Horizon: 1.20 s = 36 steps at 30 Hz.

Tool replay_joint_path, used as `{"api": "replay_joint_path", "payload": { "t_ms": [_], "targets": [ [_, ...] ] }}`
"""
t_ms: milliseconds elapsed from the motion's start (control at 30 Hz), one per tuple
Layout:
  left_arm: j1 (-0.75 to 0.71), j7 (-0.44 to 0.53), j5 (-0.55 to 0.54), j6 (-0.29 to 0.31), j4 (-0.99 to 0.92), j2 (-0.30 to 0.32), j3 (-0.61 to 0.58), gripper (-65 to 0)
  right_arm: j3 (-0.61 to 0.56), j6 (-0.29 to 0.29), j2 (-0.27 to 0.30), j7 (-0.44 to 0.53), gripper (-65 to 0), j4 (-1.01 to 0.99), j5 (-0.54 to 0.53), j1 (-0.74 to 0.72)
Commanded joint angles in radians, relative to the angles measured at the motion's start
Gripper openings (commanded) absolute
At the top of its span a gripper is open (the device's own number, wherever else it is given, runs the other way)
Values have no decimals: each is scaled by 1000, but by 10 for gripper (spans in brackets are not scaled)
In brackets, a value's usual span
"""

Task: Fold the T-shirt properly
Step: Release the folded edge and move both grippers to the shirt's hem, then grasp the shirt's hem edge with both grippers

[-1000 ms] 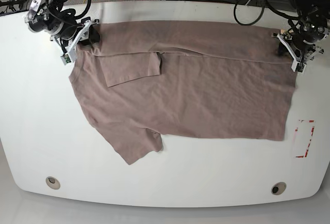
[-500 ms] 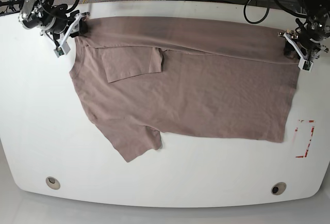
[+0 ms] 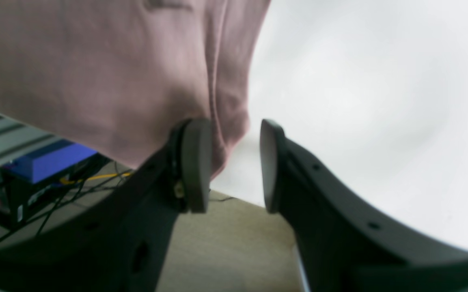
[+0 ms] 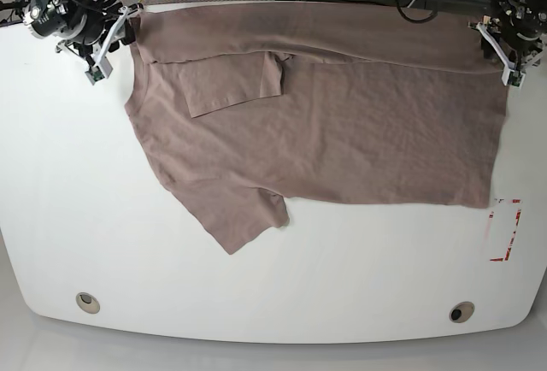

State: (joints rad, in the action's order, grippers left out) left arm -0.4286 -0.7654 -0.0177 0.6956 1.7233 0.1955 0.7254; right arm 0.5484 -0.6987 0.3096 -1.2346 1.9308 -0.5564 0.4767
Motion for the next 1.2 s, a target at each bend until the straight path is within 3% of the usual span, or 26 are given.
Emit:
{"api": "replay_joint_path", "payload": {
  "t_ms": [0, 133, 333, 633, 900, 1000, 1167],
  "targets": [
    [10, 10, -6, 3, 79, -9, 7, -358, 8, 1, 15, 13, -455, 45, -11, -11],
    [27, -35, -6, 3, 172, -15, 7, -357, 11, 1, 15, -4, -407, 81, -11, -43],
    [127, -119, -58, 3, 226, -14, 15, -357, 14, 1, 15, -17, -198, 80, -3, -149],
    [311, -118, -60, 3, 208, -15, 10, -360, 5, 1, 15, -17, -227, -46, -3, -381],
    [497, -113, -11, 3, 19, -8, -22, -358, 2, 1, 21, -3, -227, -307, -1, -616],
    [551, -81, 37, 3, -49, 14, -69, -358, -8, 1, 32, 34, -227, -414, 0, -681],
    [635, 53, 91, 3, -217, 17, -96, -358, -139, 1, 41, 164, -227, -578, 57, -783]
  ]
}}
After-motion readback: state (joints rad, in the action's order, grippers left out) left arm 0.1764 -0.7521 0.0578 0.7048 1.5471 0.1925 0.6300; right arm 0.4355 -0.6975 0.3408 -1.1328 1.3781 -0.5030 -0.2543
